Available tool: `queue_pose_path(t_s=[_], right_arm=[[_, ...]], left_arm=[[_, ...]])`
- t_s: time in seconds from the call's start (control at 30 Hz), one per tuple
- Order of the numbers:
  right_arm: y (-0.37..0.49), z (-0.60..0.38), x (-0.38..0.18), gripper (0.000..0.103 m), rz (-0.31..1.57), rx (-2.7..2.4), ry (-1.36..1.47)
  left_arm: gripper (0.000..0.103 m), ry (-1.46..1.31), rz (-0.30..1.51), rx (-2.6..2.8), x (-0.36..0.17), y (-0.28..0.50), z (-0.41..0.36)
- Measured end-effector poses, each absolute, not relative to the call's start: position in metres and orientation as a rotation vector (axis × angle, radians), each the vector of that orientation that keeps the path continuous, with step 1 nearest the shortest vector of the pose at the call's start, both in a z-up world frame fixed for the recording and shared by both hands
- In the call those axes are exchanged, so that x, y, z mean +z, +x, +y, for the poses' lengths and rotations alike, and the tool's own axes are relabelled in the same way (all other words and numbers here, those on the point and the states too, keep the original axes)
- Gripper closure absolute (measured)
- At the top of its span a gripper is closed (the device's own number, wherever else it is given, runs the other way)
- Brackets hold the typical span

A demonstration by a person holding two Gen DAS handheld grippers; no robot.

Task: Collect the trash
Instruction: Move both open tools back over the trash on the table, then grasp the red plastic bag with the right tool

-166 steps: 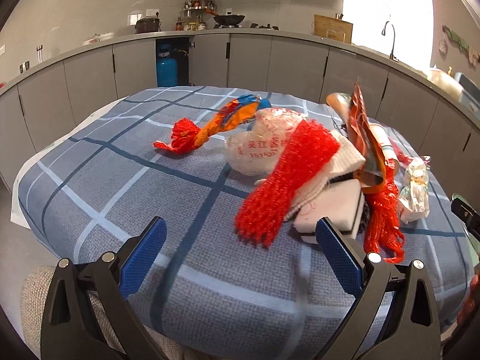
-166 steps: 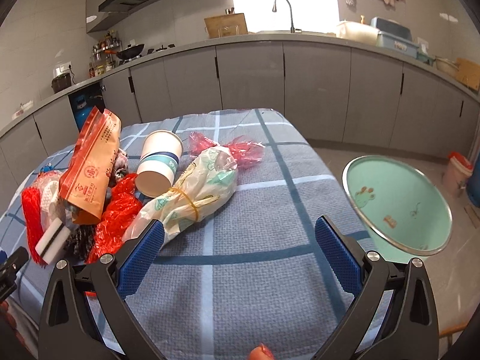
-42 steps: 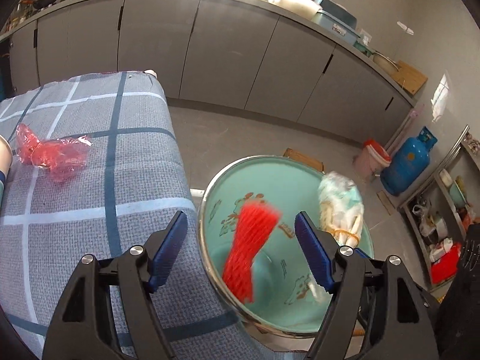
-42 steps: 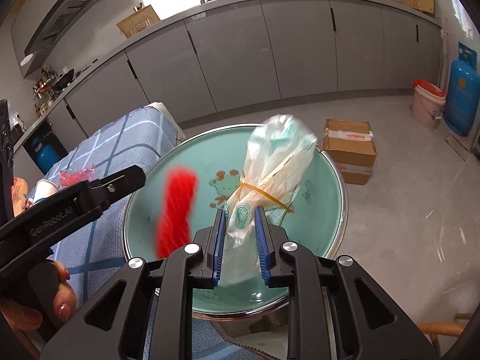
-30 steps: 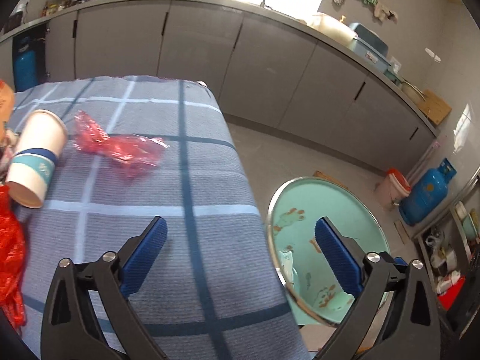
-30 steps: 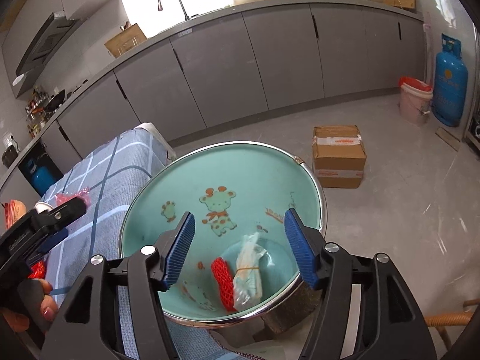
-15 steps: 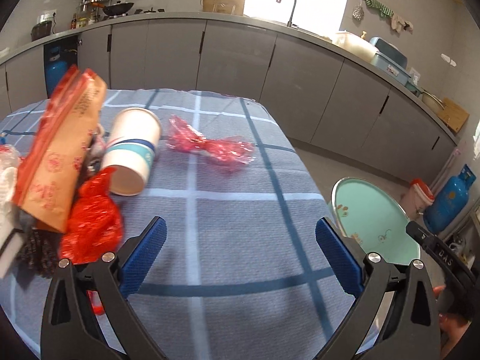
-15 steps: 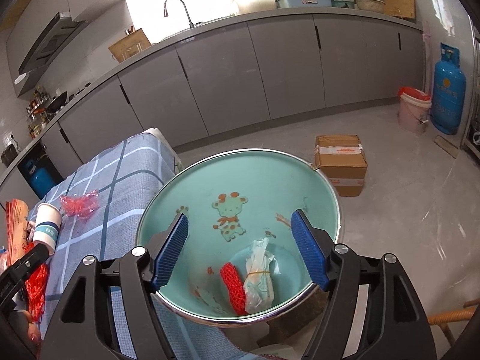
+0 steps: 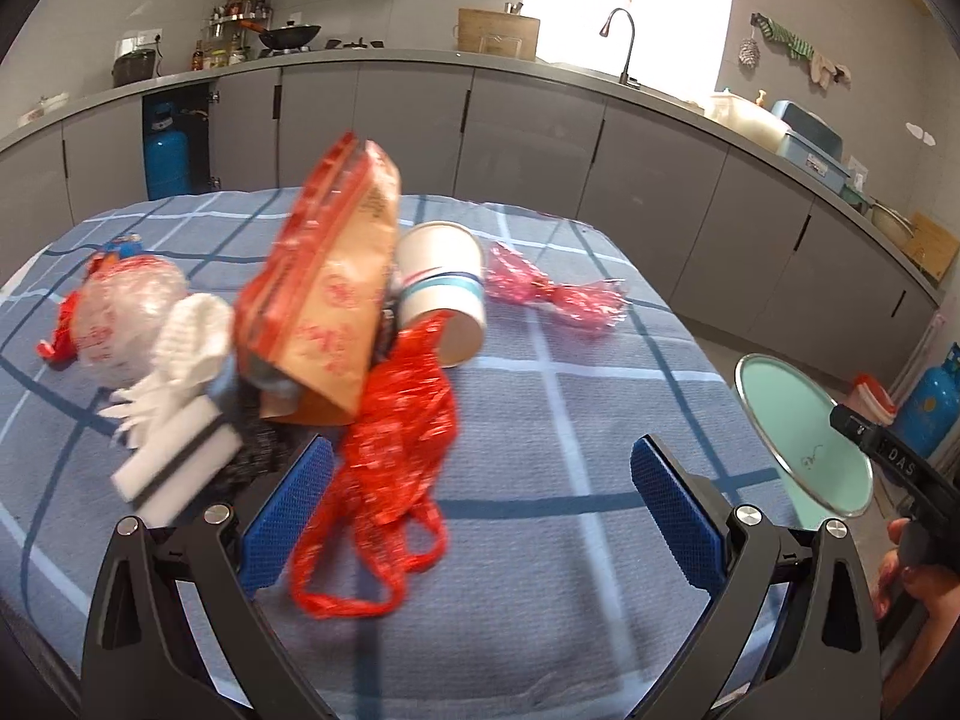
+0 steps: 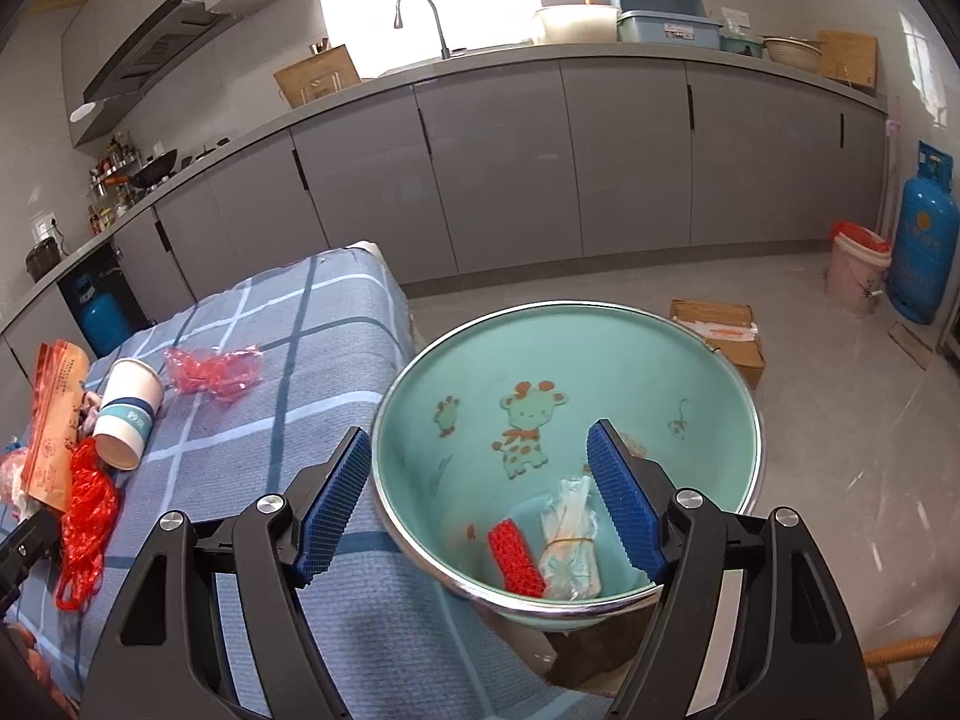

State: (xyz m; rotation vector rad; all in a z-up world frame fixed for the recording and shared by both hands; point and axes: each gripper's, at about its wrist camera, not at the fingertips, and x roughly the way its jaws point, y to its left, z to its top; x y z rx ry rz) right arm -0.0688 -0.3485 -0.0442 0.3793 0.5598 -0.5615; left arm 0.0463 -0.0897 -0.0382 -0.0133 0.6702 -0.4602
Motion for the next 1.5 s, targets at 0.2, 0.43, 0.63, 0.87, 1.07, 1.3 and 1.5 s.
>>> queue_pose_path(t_s=[0.2,0.43,0.63,0.87,1.07,1.3,1.5], right_arm=[[-0.060,-0.325,-0.044,0.026,0.563,-0.515,0.372],[-0.043,-0.295,-0.050,0.024,0.596,-0.448,0.336],[-0.029,-0.265,-0.056,0.023,0.634,-0.379,0.302],[-0.018,-0.227,-0.059,0.019,0.658,-0.295,0.275],[-0.005,-0.198,-0.062,0.019,0.682,-0.230,0.271],[0.022,-0.160,-0.062,0.018,0.703,-0.149,0.299],[0.050,-0.128,-0.065,0.018,0.729,-0.126,0.251]], left_arm=[[0.005,-0.011,0.639,-0.399,-0.038,0.039,-0.048],[0.005,0.004,0.568,-0.294,-0.035,0.037,0.002],[0.005,-0.006,0.605,-0.250,-0.046,0.048,0.036],[0.006,0.023,0.617,-0.253,-0.058,0.053,0.044],[0.009,0.035,0.614,-0.273,-0.064,0.060,0.046],[0.016,-0.003,0.619,-0.305,-0.067,0.069,0.051],[0.016,0.013,0.611,-0.302,-0.072,0.064,0.053]])
